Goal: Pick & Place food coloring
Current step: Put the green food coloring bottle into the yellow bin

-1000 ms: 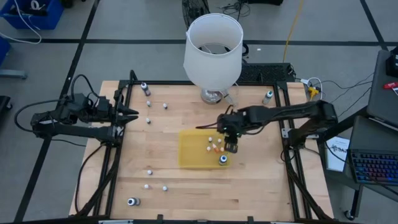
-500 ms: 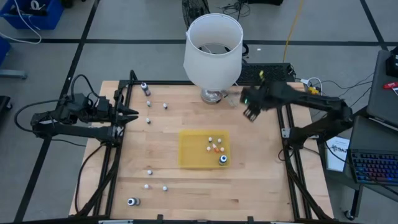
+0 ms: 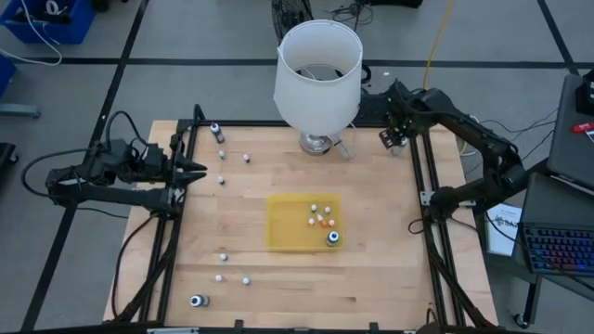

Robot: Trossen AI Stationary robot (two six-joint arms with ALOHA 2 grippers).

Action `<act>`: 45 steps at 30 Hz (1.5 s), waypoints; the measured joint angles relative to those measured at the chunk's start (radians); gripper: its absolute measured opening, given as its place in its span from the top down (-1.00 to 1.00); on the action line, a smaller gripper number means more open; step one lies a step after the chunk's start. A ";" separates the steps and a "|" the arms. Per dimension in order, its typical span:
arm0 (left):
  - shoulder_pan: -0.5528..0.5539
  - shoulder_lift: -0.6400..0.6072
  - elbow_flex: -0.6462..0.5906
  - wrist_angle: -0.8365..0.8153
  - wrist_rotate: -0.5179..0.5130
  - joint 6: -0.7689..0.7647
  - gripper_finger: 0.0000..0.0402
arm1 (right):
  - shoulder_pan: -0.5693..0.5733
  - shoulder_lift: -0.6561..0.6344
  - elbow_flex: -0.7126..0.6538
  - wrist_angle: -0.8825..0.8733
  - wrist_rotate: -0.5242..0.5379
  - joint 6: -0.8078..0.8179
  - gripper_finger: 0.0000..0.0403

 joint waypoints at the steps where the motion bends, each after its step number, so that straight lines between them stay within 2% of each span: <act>1: 0.000 0.000 0.000 0.000 0.000 0.000 0.67 | -0.017 -0.001 -0.015 0.022 -0.011 -0.009 -0.29; 6: 0.000 0.000 0.000 0.000 0.000 0.000 0.67 | -0.090 0.000 -0.123 0.124 -0.035 -0.044 -0.28; 12: 0.000 0.000 0.000 0.000 0.000 0.000 0.67 | -0.108 0.001 -0.240 0.278 -0.072 -0.069 -0.27; 17: 0.000 0.000 0.000 0.000 0.000 0.000 0.67 | -0.111 -0.004 -0.286 0.360 -0.041 -0.067 -0.27; 45: 0.000 0.000 0.000 0.000 0.000 0.000 0.67 | -0.105 -0.006 -0.281 0.328 -0.065 0.005 -0.27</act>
